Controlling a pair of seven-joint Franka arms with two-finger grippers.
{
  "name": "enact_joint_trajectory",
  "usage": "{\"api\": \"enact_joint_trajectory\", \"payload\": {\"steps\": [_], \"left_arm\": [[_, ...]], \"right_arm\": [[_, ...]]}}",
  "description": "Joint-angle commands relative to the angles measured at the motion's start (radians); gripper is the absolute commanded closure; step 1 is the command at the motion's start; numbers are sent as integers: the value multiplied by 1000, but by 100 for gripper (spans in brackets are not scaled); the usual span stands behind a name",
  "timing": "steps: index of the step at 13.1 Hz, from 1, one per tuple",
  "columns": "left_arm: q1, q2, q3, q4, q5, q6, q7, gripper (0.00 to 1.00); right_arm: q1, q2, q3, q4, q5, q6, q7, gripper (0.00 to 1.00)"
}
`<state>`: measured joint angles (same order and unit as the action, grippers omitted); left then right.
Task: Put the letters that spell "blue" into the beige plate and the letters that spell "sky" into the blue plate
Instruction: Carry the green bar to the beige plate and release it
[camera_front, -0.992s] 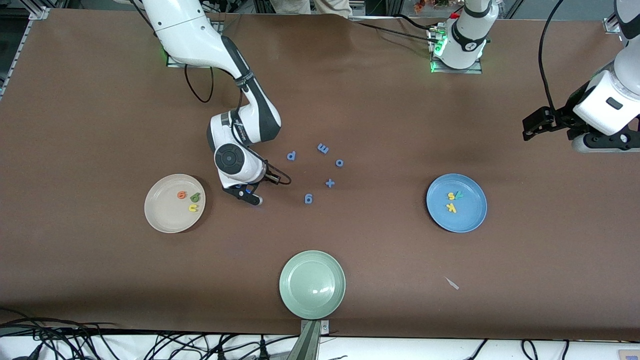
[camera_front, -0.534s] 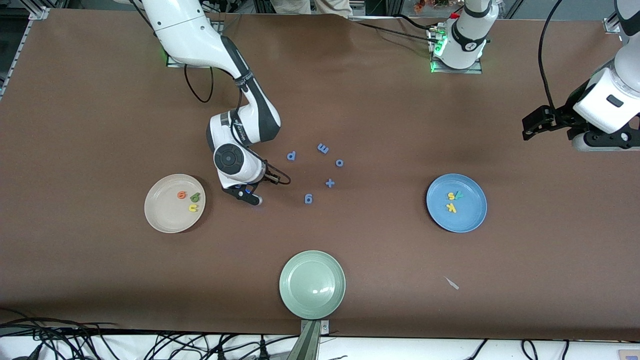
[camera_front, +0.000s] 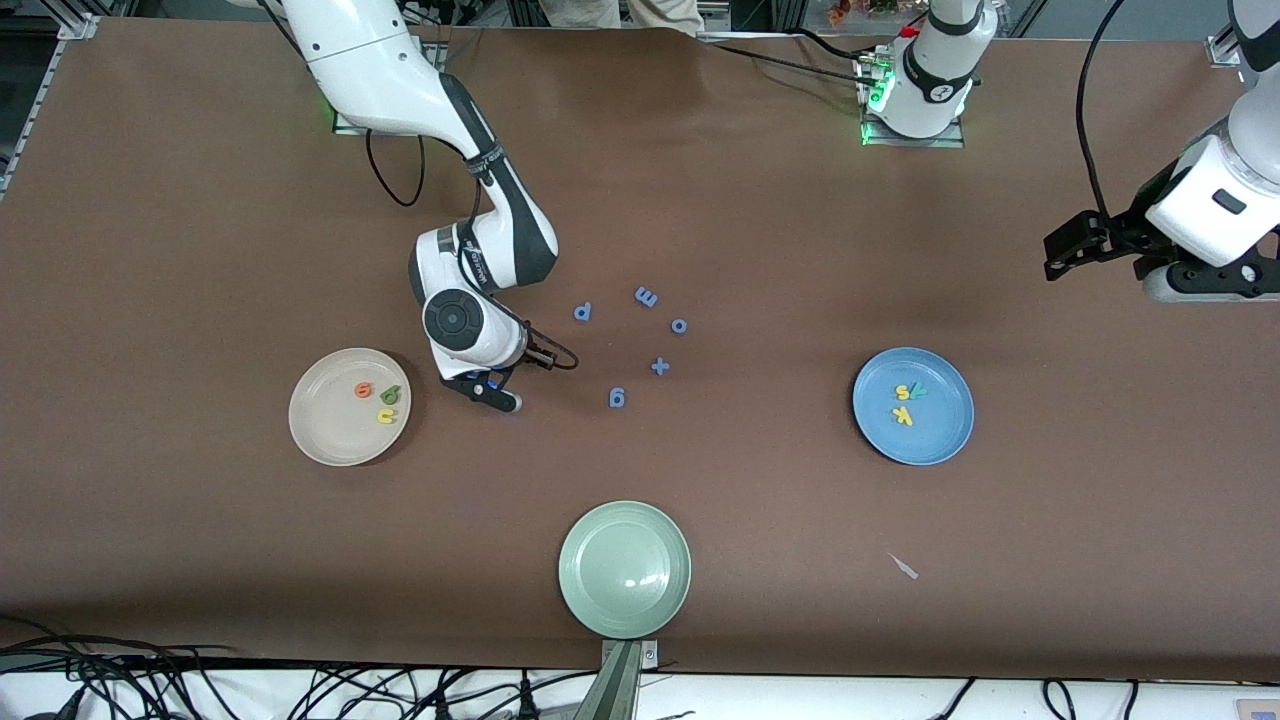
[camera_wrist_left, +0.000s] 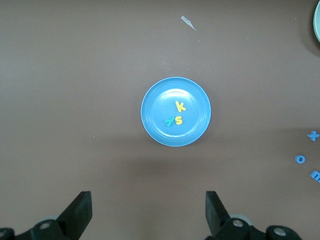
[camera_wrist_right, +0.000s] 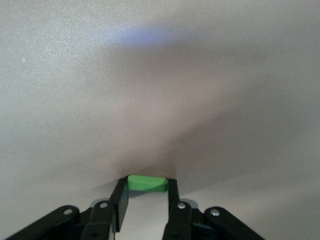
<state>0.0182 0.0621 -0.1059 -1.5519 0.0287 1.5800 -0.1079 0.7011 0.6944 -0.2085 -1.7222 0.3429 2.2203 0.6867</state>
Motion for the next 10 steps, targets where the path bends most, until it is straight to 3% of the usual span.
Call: {"api": "enact_joint_trajectory", "payload": {"steps": [1,4,10], "left_arm": [[2,-1,0,15,-27,-6,16,0],[2,-1,0,15,-26,-6,16,0],[3,-1,0,15,-26,-6,16,0]], "right_arm": [[5,-62,-54,-30,2,-52,-85,100],[-2,-88,-147,19,10,-230,-251,100],[0,-101,-271,7,1,-317,-490,100]]}}
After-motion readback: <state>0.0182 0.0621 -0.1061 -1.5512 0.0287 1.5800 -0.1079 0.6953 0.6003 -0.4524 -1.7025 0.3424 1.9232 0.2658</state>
